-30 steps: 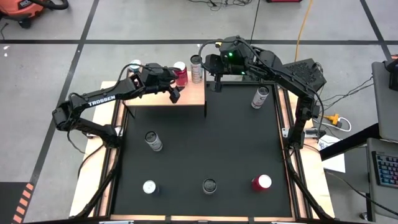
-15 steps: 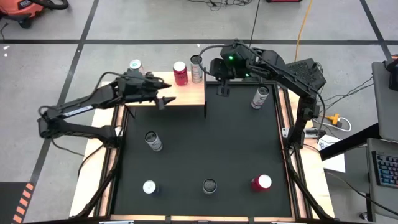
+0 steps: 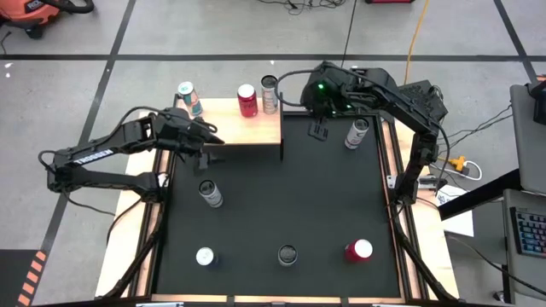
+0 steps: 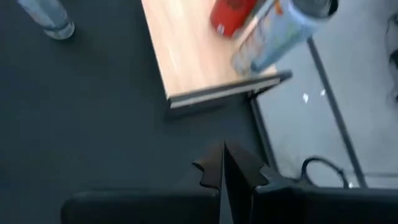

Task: Place canned beverage on shelf
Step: Put the white pink soda can on the shelf

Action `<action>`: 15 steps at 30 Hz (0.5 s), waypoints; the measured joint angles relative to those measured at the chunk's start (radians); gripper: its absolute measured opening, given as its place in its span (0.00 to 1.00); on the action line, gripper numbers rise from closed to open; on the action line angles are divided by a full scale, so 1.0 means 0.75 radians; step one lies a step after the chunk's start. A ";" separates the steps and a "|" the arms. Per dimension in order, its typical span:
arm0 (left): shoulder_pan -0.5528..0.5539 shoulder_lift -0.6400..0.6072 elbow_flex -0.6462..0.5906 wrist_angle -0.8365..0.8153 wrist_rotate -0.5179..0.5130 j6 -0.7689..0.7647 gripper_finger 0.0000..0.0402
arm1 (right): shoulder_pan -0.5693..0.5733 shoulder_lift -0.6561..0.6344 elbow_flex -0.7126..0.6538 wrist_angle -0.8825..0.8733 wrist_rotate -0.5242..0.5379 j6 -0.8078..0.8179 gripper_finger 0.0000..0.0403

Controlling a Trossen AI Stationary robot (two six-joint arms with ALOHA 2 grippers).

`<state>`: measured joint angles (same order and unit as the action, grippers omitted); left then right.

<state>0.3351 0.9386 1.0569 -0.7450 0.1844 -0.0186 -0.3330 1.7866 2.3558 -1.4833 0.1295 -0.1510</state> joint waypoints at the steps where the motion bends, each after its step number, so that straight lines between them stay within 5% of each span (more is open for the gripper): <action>1: -0.007 0.000 0.000 -0.017 0.000 -0.003 0.73 | 0.002 0.000 0.000 -0.013 0.000 0.016 0.00; 15: -0.050 0.005 0.000 -0.066 -0.024 -0.027 0.73 | 0.044 0.000 0.000 -0.048 0.001 0.130 0.00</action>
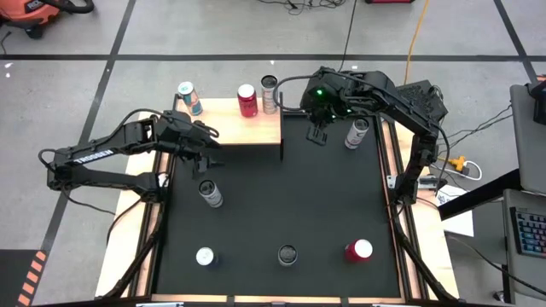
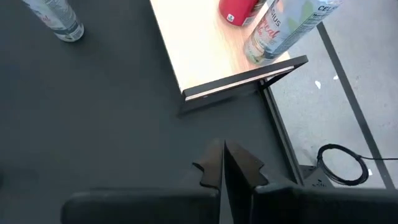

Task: Place canned beverage on shelf
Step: Put the white pink soda can on the shelf

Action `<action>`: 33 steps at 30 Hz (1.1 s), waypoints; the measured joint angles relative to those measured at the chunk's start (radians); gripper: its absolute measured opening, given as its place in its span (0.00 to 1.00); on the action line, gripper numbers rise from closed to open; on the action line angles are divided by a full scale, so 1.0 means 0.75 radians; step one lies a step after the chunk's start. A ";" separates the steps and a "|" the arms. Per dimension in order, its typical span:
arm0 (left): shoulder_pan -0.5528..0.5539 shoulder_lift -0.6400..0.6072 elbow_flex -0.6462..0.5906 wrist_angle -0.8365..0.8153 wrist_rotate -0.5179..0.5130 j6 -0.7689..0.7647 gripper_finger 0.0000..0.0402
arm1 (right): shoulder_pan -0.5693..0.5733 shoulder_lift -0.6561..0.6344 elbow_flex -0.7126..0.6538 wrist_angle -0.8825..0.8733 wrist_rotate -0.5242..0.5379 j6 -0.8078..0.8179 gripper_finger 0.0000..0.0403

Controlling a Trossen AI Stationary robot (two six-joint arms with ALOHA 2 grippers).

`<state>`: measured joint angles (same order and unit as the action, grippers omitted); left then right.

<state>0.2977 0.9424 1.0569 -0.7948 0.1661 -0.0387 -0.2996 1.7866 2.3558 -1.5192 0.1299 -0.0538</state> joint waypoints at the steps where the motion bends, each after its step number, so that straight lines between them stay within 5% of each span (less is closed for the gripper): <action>1: 0.000 0.001 0.000 0.000 0.000 0.000 0.73 | 0.000 0.000 0.000 -0.005 0.000 0.002 0.00; 12: -0.002 0.005 0.000 0.002 -0.072 -0.251 0.73 | 0.002 0.001 0.000 -0.069 0.000 0.150 0.00; 20: -0.046 0.005 0.000 0.000 -0.067 -0.256 0.73 | 0.017 0.002 0.000 -0.070 0.001 0.093 0.04; 33: -0.094 0.005 0.001 -0.051 -0.064 -0.246 0.73 | 0.138 0.062 -0.018 -0.068 -0.085 0.205 0.48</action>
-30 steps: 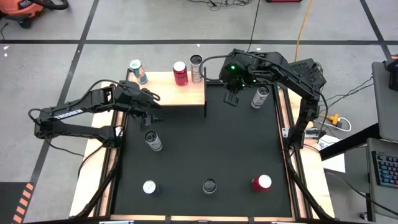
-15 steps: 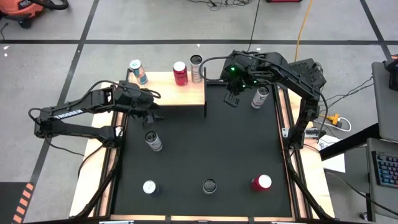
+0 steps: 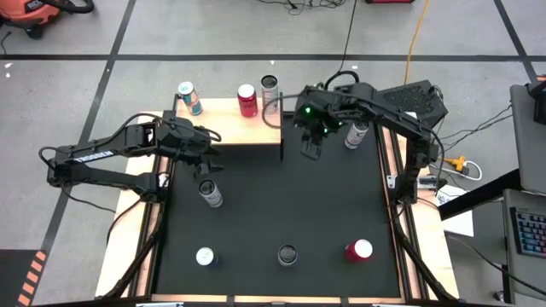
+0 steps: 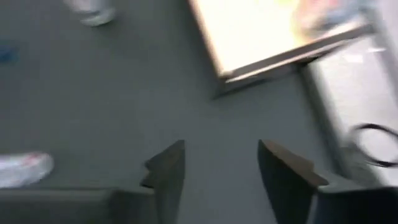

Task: Place canned beverage on shelf
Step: Put the white pink soda can on the shelf

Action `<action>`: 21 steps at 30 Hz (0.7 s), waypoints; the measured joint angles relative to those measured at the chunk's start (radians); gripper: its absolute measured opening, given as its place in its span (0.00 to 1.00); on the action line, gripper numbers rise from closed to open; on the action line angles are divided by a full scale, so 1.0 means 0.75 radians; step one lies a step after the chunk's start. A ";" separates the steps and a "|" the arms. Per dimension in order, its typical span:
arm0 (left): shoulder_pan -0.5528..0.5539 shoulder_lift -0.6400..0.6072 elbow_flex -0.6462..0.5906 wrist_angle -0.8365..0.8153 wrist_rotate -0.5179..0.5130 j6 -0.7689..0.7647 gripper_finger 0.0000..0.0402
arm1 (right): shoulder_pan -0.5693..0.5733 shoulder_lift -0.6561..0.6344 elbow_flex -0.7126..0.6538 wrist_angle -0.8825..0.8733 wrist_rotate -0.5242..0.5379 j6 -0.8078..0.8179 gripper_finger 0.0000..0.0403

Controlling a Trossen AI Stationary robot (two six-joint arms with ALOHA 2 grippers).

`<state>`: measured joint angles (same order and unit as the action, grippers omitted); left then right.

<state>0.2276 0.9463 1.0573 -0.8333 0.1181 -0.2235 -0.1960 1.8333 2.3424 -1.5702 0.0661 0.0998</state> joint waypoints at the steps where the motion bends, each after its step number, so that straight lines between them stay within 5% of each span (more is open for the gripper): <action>1: 0.000 0.000 0.000 -0.003 0.000 0.000 0.73 | 0.022 -0.001 -0.007 -0.002 -0.040 0.005 0.51; 8: 0.001 0.000 0.000 -0.020 -0.013 0.030 0.73 | 0.127 -0.001 -0.018 -0.001 -0.096 0.033 0.68; 21: 0.001 0.000 0.000 -0.020 -0.014 0.037 0.73 | 0.160 -0.001 -0.018 0.058 -0.103 0.146 0.70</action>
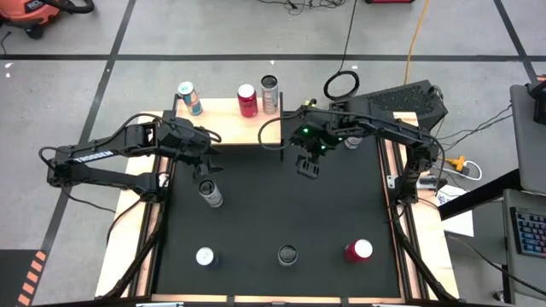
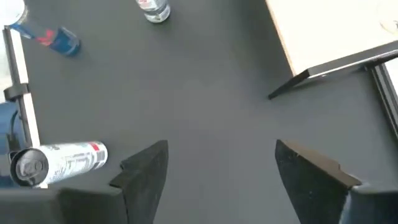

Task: Place canned beverage on shelf
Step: Put the white pink soda can on the shelf

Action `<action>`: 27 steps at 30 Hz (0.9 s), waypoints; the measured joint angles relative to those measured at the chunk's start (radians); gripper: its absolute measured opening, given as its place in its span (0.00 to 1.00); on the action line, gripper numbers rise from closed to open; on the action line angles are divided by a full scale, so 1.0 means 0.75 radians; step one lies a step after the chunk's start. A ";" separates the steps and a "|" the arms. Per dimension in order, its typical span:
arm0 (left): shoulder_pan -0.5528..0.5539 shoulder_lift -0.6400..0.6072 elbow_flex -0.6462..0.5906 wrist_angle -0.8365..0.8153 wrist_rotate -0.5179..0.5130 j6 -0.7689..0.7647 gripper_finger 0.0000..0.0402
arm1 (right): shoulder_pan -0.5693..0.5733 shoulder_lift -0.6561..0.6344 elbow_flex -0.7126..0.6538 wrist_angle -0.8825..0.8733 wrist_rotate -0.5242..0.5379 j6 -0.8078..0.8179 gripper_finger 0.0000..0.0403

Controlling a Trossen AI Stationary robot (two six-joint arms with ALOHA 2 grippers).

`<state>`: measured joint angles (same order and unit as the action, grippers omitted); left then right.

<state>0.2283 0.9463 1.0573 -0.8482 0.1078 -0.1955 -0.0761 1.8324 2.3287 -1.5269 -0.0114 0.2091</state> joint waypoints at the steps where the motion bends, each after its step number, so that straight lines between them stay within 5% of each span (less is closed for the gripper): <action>1: 0.000 0.000 0.000 -0.001 0.000 0.000 0.73 | 0.000 0.000 0.000 -0.003 -0.023 -0.020 0.70; 15: 0.000 0.000 0.000 -0.050 0.000 0.002 0.73 | 0.093 0.000 0.000 0.045 -0.097 -0.086 0.97; 27: 0.000 0.000 0.000 -0.046 0.000 -0.008 0.73 | 0.339 -0.002 -0.033 0.164 -0.191 0.055 0.99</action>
<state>0.2283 0.9463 1.0573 -0.8829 0.1076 -0.2012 0.1783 1.8313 2.3040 -1.4036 -0.1547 0.2501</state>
